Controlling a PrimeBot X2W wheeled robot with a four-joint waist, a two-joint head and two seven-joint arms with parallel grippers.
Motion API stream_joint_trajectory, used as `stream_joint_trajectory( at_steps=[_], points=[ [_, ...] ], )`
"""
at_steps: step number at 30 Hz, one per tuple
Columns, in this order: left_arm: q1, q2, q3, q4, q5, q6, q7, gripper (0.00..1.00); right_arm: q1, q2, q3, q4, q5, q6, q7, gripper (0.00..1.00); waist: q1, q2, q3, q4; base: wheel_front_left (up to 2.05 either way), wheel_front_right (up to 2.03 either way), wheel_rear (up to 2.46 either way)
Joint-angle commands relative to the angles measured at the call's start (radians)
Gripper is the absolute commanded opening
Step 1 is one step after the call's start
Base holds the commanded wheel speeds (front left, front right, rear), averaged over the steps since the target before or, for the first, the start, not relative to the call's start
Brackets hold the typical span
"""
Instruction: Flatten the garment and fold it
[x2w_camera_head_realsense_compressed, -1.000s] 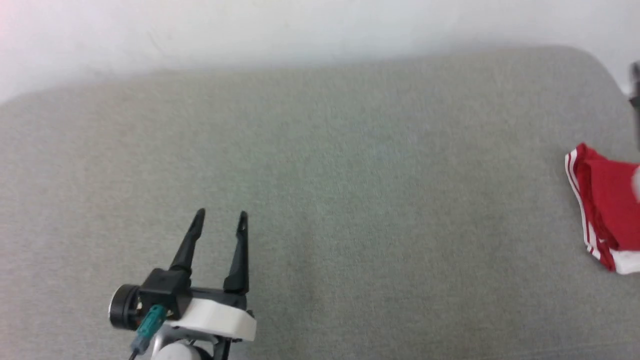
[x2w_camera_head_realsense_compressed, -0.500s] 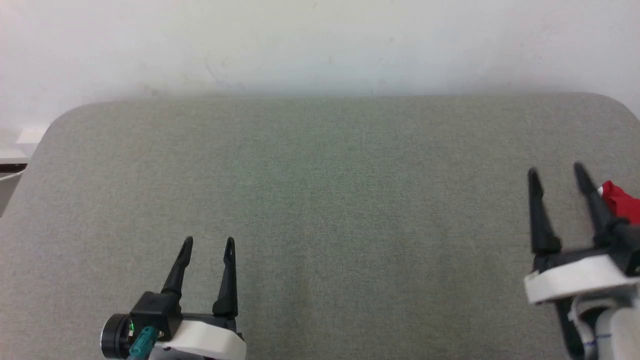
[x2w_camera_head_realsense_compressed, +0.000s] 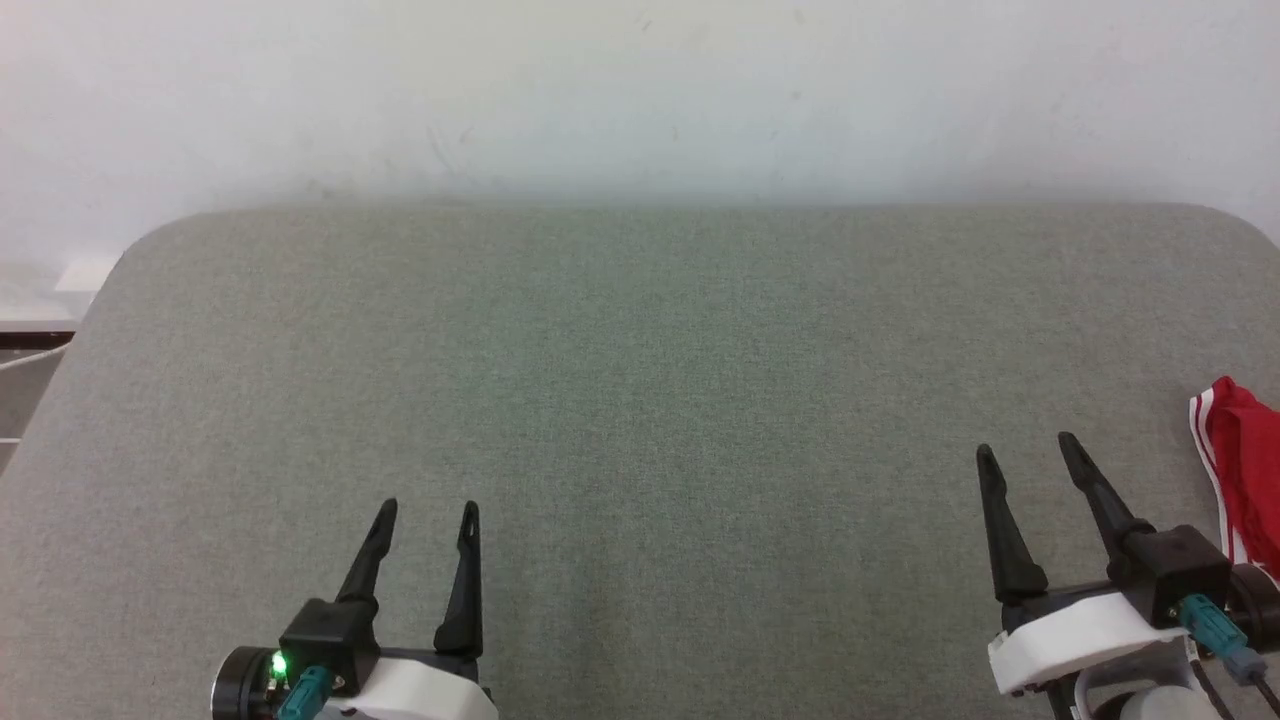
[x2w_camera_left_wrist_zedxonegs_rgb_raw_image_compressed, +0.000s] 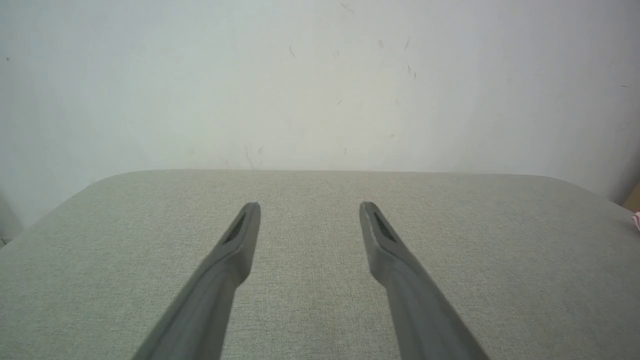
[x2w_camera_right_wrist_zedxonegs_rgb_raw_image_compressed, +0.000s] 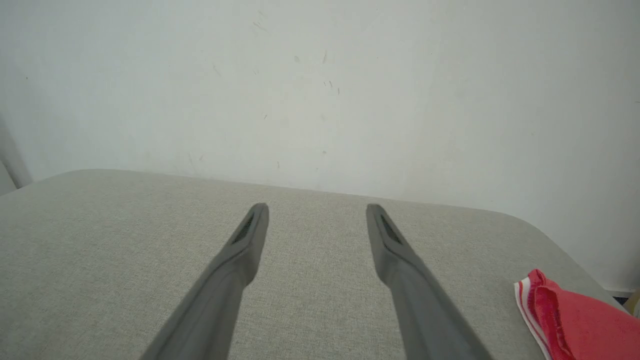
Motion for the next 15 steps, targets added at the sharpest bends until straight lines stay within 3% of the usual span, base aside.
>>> stream_joint_trajectory(
  at_steps=[1,15],
  points=[
    [0.008,0.003,0.000,0.001,0.007,0.002,-0.002,1.00,0.013,0.004,-0.003,0.003,-0.003,-0.002,-0.008,1.00,-0.0001,-0.0001,-0.004,0.001,0.00,0.00,0.00],
    [0.010,0.001,-0.002,-0.002,-0.001,0.000,-0.002,1.00,0.010,0.006,-0.001,0.003,0.022,-0.002,-0.021,1.00,-0.0001,-0.0001,-0.017,0.003,0.00,0.00,0.00]
  ],
)
